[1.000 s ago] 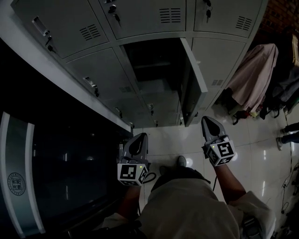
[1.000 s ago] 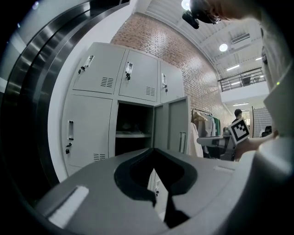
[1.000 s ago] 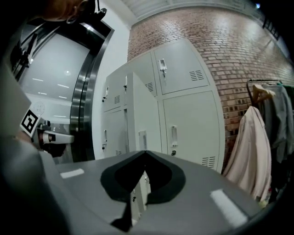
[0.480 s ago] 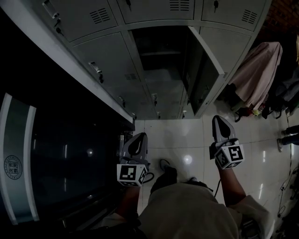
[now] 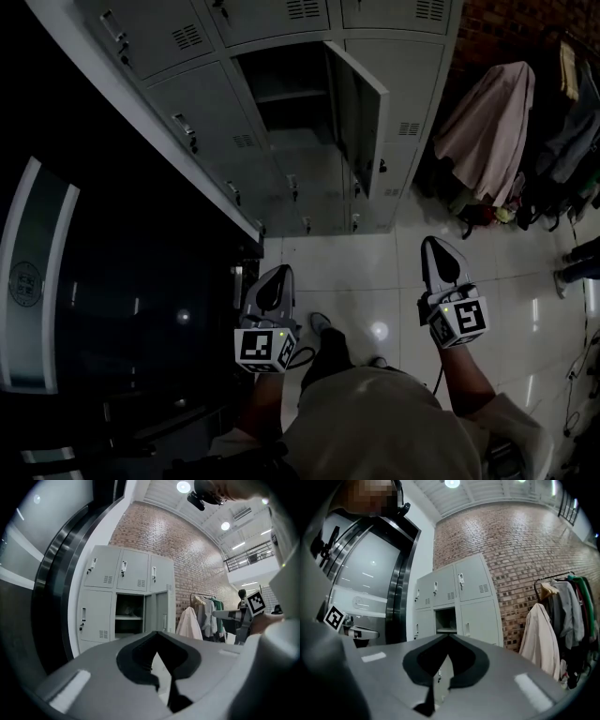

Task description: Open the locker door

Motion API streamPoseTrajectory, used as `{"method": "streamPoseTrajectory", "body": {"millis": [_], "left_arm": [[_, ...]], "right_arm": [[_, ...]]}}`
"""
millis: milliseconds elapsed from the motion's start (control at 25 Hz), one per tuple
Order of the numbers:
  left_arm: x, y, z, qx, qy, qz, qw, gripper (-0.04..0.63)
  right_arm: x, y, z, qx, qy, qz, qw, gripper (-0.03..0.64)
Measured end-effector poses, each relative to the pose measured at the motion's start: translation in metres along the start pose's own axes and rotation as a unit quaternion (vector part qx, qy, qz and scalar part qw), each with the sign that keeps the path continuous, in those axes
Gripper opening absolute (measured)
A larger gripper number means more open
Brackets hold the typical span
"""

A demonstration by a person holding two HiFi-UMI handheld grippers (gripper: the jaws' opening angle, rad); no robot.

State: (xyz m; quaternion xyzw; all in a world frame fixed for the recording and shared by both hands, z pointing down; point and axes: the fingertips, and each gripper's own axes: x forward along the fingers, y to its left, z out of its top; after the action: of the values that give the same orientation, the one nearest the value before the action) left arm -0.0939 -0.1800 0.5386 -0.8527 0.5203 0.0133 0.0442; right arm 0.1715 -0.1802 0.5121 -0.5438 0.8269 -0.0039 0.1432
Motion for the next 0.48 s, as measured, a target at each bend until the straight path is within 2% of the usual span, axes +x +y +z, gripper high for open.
{"method": "streamPoseTrajectory", "body": {"millis": [160,480], "left_arm": [[-0.046,-0.043,0.021,0.003,-0.005,0.0,1.0,0.066],[-0.13,-0.099,0.052,0.012,-0.009,0.012,0.9998,0.067]], "right_arm": [[-0.055,0.022,0.026,-0.016,-0.008,0.018,1.0,0.002],[-0.142,0.069,0.058,-0.007,-0.01,0.051,0.999,0.0]]}}
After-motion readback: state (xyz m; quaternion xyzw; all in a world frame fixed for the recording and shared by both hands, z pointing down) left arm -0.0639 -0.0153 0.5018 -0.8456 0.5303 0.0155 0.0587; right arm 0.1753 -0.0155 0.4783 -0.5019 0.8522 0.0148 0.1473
